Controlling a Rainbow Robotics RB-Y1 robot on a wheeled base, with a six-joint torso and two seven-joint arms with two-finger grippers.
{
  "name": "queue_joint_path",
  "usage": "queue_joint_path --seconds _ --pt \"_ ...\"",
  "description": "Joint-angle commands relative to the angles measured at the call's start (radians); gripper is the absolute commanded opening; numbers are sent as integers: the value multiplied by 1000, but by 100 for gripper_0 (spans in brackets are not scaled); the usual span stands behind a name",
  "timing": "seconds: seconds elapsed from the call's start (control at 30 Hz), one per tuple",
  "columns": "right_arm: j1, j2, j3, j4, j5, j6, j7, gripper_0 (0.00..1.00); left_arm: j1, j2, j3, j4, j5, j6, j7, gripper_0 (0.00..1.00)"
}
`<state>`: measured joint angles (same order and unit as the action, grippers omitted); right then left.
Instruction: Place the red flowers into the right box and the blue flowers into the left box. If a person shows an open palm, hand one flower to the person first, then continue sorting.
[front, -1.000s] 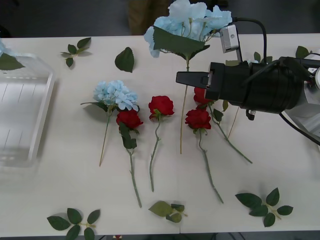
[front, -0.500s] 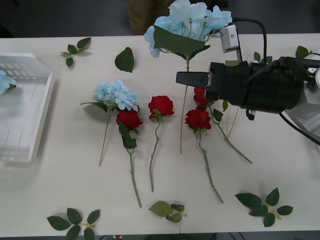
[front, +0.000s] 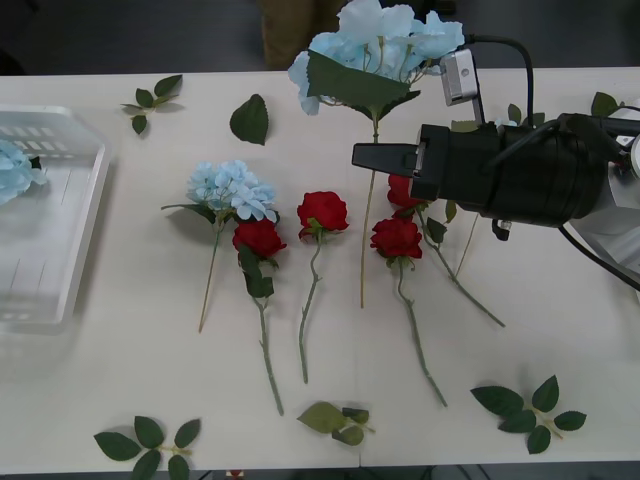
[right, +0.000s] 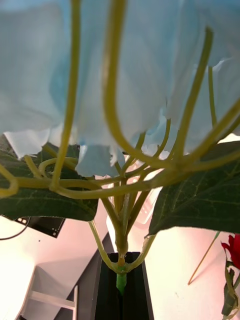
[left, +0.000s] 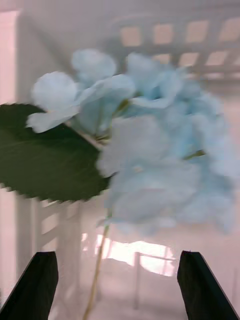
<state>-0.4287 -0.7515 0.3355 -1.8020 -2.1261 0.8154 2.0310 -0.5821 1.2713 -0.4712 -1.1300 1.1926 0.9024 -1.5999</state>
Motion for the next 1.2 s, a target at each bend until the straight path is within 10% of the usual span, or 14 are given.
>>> queue_joint_path --seconds 0.03,0.4,0.73,1.2 --pt "-32 -3 -24 -14 -14 1 -11 0 -1 -27 77 -146 165 81 -164 74" --pt "-32 -2 -26 -14 -18 -8 -8 0 -44 -317 295 -24 788 391 -905 92" --pt "-32 -3 -26 -14 -20 -10 -8 0 -59 -415 151 21 1268 593 -994 91" --pt "-18 -5 -101 -14 63 -58 5 0 -59 -616 111 -16 1338 521 -1020 92"
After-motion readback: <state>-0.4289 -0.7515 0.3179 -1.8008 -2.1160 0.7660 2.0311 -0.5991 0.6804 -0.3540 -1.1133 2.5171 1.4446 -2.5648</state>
